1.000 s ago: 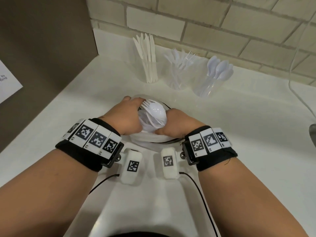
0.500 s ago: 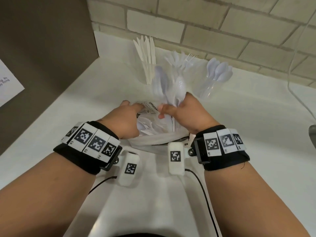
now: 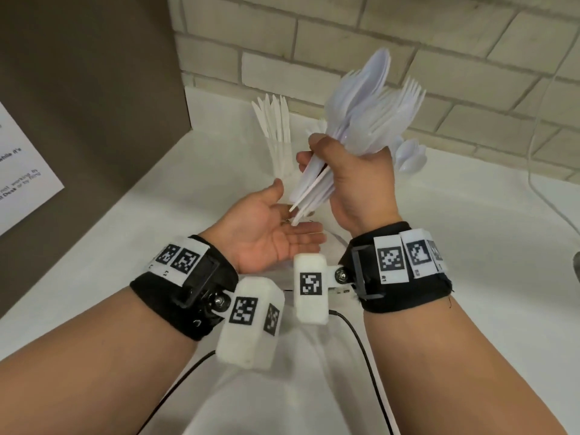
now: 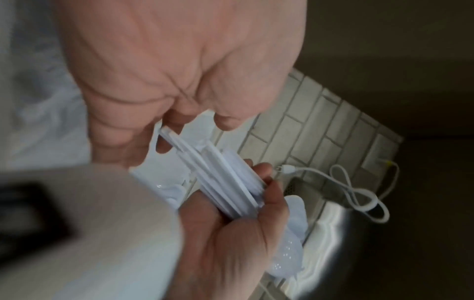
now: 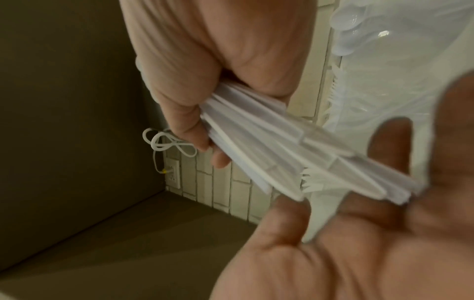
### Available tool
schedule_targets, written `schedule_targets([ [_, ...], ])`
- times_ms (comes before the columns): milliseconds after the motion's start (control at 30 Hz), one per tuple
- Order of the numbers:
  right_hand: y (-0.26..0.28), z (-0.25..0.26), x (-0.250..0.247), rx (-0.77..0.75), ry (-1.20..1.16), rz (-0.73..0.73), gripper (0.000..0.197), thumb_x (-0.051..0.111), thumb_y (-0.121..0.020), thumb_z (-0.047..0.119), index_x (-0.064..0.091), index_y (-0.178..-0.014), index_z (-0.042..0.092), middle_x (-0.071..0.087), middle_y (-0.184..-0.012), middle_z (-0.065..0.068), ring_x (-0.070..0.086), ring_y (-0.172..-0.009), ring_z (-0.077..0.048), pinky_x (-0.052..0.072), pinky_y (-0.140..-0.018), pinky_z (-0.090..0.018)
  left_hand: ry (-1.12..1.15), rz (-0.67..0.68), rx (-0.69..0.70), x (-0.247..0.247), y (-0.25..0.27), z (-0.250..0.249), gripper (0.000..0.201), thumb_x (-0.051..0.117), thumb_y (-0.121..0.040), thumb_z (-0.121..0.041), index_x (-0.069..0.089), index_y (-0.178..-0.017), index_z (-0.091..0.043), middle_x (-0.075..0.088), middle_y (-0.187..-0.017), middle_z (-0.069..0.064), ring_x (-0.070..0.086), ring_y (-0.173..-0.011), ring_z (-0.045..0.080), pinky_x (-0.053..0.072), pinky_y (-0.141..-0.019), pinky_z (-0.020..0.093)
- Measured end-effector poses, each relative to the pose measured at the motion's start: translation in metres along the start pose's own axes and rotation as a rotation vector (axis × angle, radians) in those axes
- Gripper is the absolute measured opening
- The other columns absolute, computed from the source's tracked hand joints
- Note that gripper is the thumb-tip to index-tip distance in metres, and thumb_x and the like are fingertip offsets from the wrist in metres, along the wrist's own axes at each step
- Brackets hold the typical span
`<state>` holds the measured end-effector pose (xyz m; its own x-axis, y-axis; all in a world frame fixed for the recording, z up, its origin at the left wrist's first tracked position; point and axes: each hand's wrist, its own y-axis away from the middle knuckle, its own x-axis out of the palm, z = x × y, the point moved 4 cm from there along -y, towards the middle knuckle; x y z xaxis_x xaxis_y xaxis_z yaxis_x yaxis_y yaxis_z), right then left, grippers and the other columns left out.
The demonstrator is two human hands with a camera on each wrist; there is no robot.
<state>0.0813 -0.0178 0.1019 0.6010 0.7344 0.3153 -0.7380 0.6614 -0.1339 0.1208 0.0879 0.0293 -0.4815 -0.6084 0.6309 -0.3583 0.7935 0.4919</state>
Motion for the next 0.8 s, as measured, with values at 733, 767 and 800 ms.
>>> schedule_targets([
  [733,0.02,-0.054,0.008,0.138,0.437,0.305,0.012,0.057,-0.069,0.013,0.054,-0.065,0.001,0.053,-0.047,-0.004,0.056,-0.057,-0.02,0.051,-0.072,-0.04,-0.717,-0.055,0.473,0.016,0.006,-0.035,0.084,0.084,-0.048,-0.046,0.064,-0.104,0.013,0.063,-0.11,0.034,0.06,-0.082,0.041,0.047,-0.058,0.03],
  [767,0.021,-0.058,0.008,0.159,0.429,0.334,0.011,0.057,-0.065,0.007,0.054,-0.063,-0.003,0.05,-0.047,-0.011,0.055,-0.057,-0.023,0.05,-0.075,-0.043,-0.736,-0.085,0.493,0.016,0.006,-0.035,0.079,0.085,-0.048,-0.045,0.066,-0.097,0.014,0.064,-0.104,0.035,0.061,-0.078,0.045,0.046,-0.052,0.029],
  [800,0.023,-0.059,0.007,0.156,0.397,0.361,0.009,0.056,-0.062,0.001,0.056,-0.061,-0.008,0.051,-0.049,-0.013,0.055,-0.057,-0.025,0.05,-0.073,-0.045,-0.732,-0.104,0.527,0.017,0.006,-0.036,0.066,0.085,-0.053,-0.04,0.069,-0.091,0.012,0.068,-0.096,0.031,0.061,-0.075,0.048,0.045,-0.05,0.03],
])
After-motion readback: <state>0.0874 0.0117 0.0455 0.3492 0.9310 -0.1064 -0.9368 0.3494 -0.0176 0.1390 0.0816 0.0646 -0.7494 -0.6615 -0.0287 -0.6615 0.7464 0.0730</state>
